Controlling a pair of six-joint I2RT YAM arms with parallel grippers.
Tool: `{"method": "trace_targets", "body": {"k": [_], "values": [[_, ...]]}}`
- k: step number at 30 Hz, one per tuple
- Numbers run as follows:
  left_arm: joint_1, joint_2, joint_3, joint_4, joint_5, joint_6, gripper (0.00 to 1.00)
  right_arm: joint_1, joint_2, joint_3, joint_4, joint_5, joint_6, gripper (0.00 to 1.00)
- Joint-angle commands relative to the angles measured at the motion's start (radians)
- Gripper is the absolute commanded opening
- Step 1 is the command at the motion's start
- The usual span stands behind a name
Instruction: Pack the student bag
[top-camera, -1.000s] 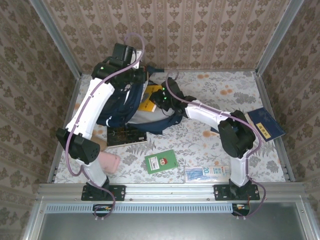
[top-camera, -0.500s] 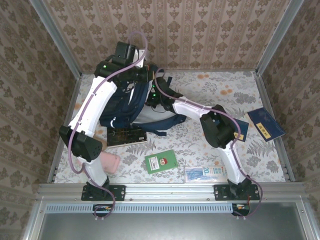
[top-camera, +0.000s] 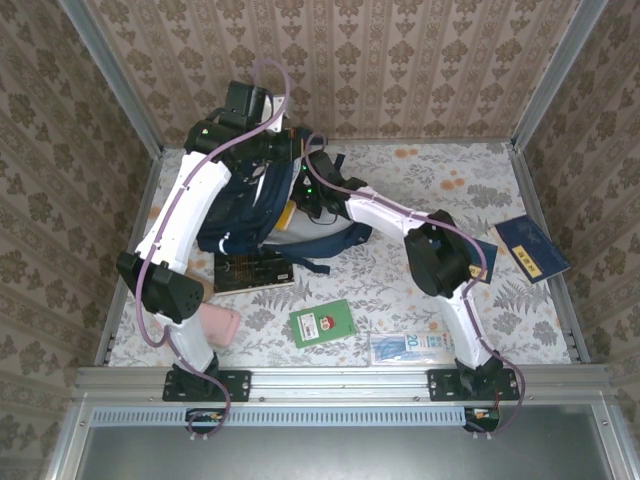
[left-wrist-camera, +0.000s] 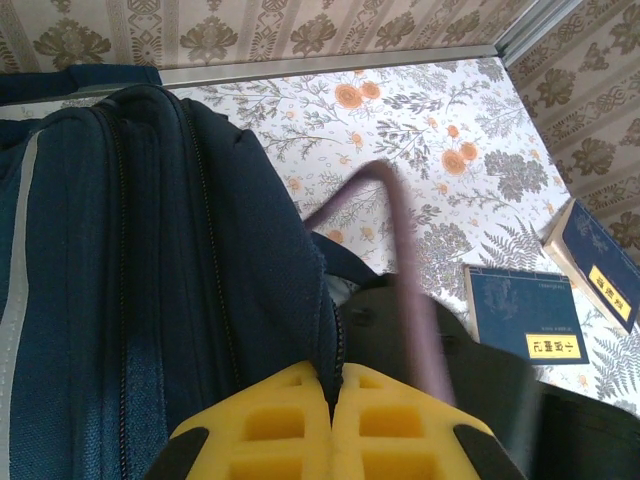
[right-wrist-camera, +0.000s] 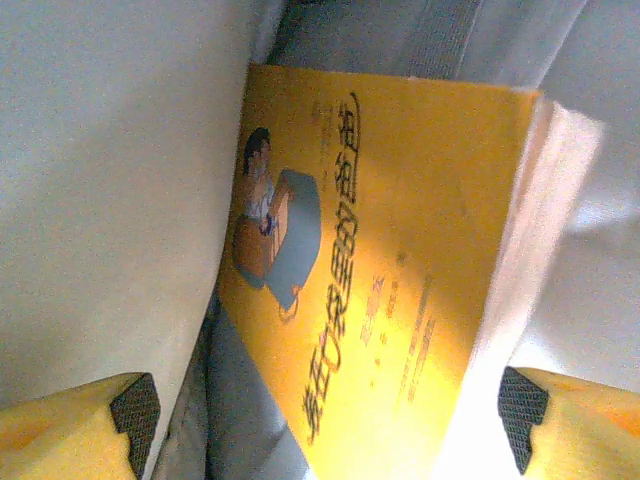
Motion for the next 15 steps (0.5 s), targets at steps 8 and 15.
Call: {"method": "trace_targets", "body": {"k": [8, 15], "values": [[-0.033, 0.066, 0.057, 0.065, -0.096, 0.05, 0.0, -0.102, -0.456, -0.296, -0.151, 0.249, -0.246, 0.89], [-0.112, 0.131, -0.064, 0.121, -0.108, 0.04, 0.0, -0.357, -0.684, -0.619, -0.268, 0.504, -0.212, 0.89]]}}
